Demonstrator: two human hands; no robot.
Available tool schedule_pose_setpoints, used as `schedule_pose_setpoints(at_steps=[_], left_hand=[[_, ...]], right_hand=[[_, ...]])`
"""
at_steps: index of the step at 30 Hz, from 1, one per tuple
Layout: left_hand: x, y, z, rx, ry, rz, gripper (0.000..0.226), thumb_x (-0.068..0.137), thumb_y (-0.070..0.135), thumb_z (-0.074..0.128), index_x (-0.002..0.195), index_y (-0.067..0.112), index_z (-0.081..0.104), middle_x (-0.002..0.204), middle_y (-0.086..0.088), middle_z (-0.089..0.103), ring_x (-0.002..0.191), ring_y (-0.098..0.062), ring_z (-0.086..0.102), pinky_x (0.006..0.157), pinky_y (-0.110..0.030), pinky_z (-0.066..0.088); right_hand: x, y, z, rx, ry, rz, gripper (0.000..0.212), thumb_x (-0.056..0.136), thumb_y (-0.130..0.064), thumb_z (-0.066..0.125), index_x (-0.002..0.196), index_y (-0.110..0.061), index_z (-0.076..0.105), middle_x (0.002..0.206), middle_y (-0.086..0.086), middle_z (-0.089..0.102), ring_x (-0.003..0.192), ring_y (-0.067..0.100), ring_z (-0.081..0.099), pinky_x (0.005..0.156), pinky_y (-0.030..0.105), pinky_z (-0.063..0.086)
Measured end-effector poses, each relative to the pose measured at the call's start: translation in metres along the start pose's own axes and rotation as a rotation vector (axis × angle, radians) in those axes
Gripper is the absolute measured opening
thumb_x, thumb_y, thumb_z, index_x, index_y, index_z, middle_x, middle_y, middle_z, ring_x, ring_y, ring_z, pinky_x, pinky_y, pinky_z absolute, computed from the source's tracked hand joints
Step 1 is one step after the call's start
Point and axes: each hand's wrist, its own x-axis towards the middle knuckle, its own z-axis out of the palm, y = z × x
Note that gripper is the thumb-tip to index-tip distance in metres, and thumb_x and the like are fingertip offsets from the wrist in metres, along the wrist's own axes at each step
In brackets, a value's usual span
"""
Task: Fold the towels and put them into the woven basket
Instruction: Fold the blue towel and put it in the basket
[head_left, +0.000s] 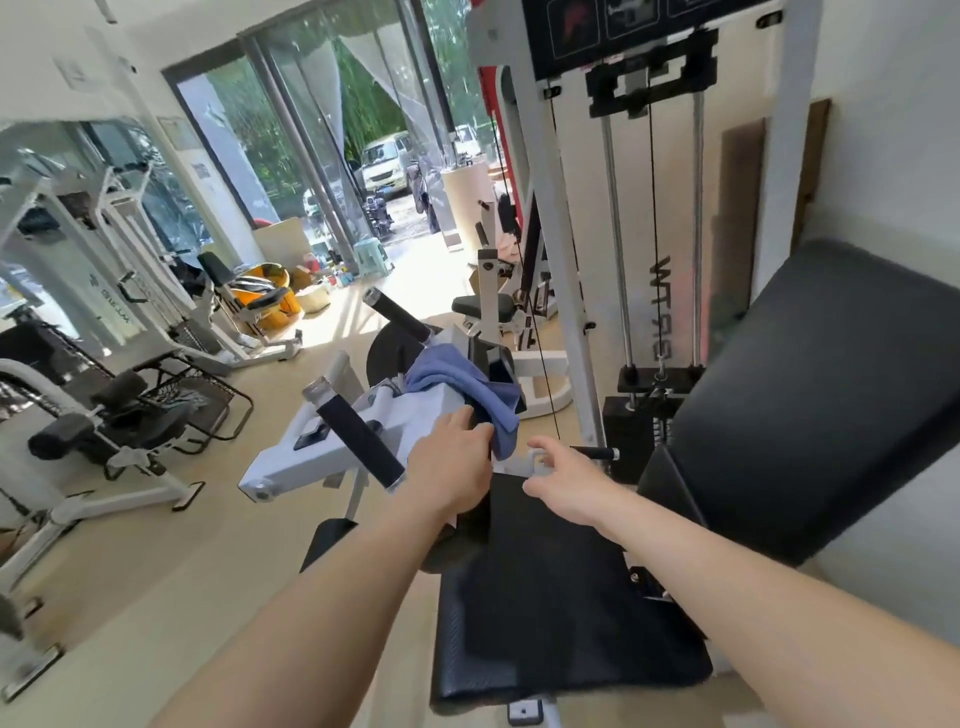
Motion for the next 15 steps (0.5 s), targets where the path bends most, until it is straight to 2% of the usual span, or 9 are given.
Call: schedule_pose_setpoints(at_steps=[3, 5, 8, 9, 11, 13, 15], left_hand=[[0.036, -0.019, 0.007, 0.018, -0.011, 0.01, 0.043, 0.094, 0.025, 0.05, 0.136, 0.024, 0.04, 0.142, -0.003, 0.037, 0.126, -0.025, 0.04, 0.096, -0.041, 0.046], [0.057, -0.03, 0.012, 0.045, -0.048, -0.027, 0.049, 0.094, 0.024, 0.049, 0.141, 0.025, 0.035, 0.155, -0.009, 0.019, 0.138, -0.03, 0.027, 0.101, -0.046, 0.043], [0.084, -0.045, 0.021, 0.134, -0.101, -0.067, 0.046, 0.093, 0.028, 0.051, 0.138, 0.034, 0.043, 0.16, -0.007, -0.002, 0.143, -0.036, 0.009, 0.101, -0.049, 0.041], [0.091, -0.049, 0.024, 0.169, -0.112, -0.074, 0.042, 0.093, 0.03, 0.051, 0.135, 0.036, 0.048, 0.16, -0.006, -0.001, 0.142, -0.036, 0.01, 0.099, -0.049, 0.041], [0.102, -0.054, 0.029, 0.216, -0.099, -0.084, 0.038, 0.091, 0.033, 0.051, 0.129, 0.033, 0.055, 0.157, -0.005, 0.014, 0.136, -0.034, 0.019, 0.098, -0.048, 0.039], [0.109, -0.051, 0.03, 0.257, -0.048, -0.084, 0.039, 0.09, 0.031, 0.053, 0.128, 0.025, 0.056, 0.143, -0.003, 0.036, 0.129, -0.031, 0.03, 0.099, -0.049, 0.035], [0.11, -0.046, 0.025, 0.247, 0.04, -0.074, 0.03, 0.088, 0.024, 0.054, 0.118, 0.024, 0.061, 0.124, -0.001, 0.051, 0.121, -0.027, 0.037, 0.096, -0.048, 0.033]], right_hand=[[0.038, -0.01, 0.006, -0.052, -0.018, -0.007, 0.071, 0.091, -0.022, 0.056, 0.149, -0.033, 0.018, 0.144, 0.004, 0.041, 0.104, 0.018, 0.053, 0.081, 0.03, 0.049], [0.064, -0.018, 0.01, -0.08, -0.017, -0.031, 0.072, 0.088, -0.026, 0.058, 0.148, -0.033, 0.018, 0.142, 0.004, 0.044, 0.11, 0.022, 0.054, 0.086, 0.034, 0.049], [0.098, -0.028, 0.016, -0.107, -0.016, -0.064, 0.08, 0.082, -0.025, 0.059, 0.147, -0.036, 0.014, 0.146, 0.008, 0.041, 0.118, 0.027, 0.051, 0.094, 0.039, 0.047], [0.106, -0.031, 0.018, -0.102, -0.016, -0.063, 0.085, 0.082, -0.023, 0.06, 0.149, -0.036, 0.009, 0.149, 0.008, 0.036, 0.122, 0.028, 0.049, 0.096, 0.038, 0.046], [0.121, -0.032, 0.024, -0.08, -0.005, -0.054, 0.093, 0.083, -0.02, 0.059, 0.15, -0.035, -0.003, 0.153, 0.009, 0.03, 0.119, 0.029, 0.051, 0.094, 0.036, 0.047], [0.129, -0.033, 0.027, -0.064, 0.008, -0.029, 0.099, 0.084, -0.017, 0.059, 0.149, -0.036, -0.013, 0.149, 0.014, 0.034, 0.111, 0.03, 0.057, 0.091, 0.038, 0.05], [0.133, -0.034, 0.029, -0.035, 0.022, -0.037, 0.104, 0.082, -0.02, 0.063, 0.148, -0.04, -0.015, 0.15, 0.013, 0.034, 0.115, 0.032, 0.055, 0.094, 0.042, 0.05]])
